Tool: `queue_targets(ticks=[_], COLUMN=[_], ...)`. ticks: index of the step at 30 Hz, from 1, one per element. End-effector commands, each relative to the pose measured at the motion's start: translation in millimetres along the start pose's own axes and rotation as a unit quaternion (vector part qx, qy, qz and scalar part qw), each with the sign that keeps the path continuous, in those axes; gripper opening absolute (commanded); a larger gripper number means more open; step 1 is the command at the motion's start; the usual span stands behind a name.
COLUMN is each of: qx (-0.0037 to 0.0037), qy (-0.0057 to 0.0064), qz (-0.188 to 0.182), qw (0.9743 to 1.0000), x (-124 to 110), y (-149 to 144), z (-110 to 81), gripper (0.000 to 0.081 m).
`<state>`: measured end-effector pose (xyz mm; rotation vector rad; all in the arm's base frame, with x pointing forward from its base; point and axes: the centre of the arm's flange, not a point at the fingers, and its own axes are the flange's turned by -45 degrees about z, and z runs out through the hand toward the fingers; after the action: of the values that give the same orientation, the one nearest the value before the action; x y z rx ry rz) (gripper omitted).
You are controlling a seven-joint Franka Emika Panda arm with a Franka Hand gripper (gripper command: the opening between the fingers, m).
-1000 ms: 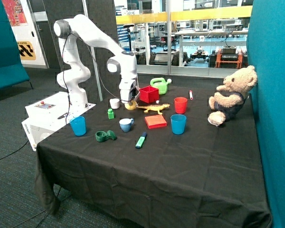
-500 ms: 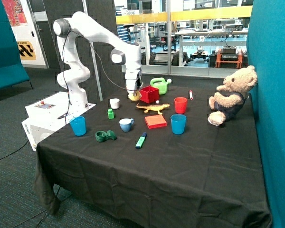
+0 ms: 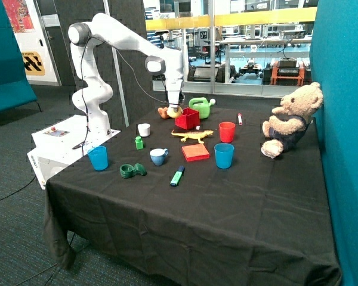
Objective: Put the ball in the red pot
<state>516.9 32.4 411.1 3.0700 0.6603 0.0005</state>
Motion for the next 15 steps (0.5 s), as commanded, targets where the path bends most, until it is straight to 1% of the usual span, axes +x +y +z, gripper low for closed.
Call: queue_targets(ticks=[1,5,8,9,15], qx=[0.00073,0.00073,0.00073,0.00073,0.00072], qy=[0.0,0.0,0.0001,0.0001,0.0001], qz=[-0.038,-0.052,-0.075,-0.075,-0.101], qw=[0.9993,0.9987,0.9972,0.9972,0.9949], x=[14.1,18.3,24.0,25.1,31.8], y=[-41.5,-55.4,-74.9,-78.8,-109.5], z=[-4.5,-3.5,-3.1,-3.1,-4.6], gripper=[0.0,0.0,0.0,0.0,0.0])
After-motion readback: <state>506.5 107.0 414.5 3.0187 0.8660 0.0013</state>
